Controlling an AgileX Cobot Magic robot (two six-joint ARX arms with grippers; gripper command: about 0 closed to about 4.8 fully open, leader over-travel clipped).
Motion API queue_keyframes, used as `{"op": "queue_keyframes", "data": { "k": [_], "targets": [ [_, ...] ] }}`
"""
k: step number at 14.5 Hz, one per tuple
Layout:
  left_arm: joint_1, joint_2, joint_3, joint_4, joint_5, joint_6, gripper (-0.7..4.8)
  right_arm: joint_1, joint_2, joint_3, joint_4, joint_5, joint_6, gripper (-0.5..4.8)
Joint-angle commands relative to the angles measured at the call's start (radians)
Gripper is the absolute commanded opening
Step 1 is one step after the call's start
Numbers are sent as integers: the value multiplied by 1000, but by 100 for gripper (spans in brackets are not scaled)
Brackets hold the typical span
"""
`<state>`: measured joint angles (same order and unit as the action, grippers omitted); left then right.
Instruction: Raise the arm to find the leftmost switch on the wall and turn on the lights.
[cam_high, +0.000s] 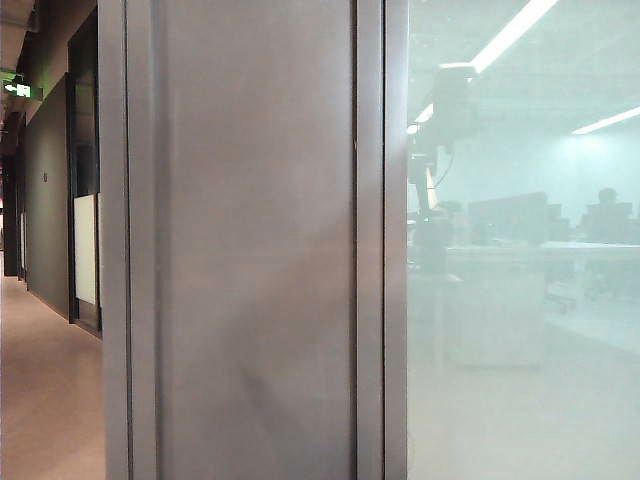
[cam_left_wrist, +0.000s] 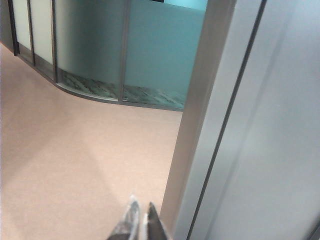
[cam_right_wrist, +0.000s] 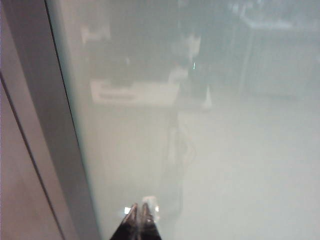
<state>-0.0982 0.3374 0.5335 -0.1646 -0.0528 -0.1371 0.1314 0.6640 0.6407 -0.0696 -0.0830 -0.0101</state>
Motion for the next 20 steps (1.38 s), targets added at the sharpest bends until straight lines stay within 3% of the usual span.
{"op": "queue_keyframes", "data": {
  "k": [1, 9, 13, 15, 18, 20],
  "targets": [
    [0, -1, 2, 12, 8, -9, 22, 1, -2, 4, -36, -1, -2, 0],
    [0, -1, 2, 12, 8, -9, 22, 1, -2, 4, -39, -1, -2, 0],
    [1, -28, -7, -77, 4, 59, 22, 1, -2, 4, -39, -1, -2, 0],
    [43, -88, -74, -93, 2, 69, 22, 1, -2, 4, -39, 0, -2, 0],
    [111, -195, -245, 0, 4, -26, 22, 1, -2, 4, -39, -2, -2, 0],
    [114, -241, -312, 3, 5, -34, 22, 1, -2, 4, -39, -1, -2, 0]
  ]
}}
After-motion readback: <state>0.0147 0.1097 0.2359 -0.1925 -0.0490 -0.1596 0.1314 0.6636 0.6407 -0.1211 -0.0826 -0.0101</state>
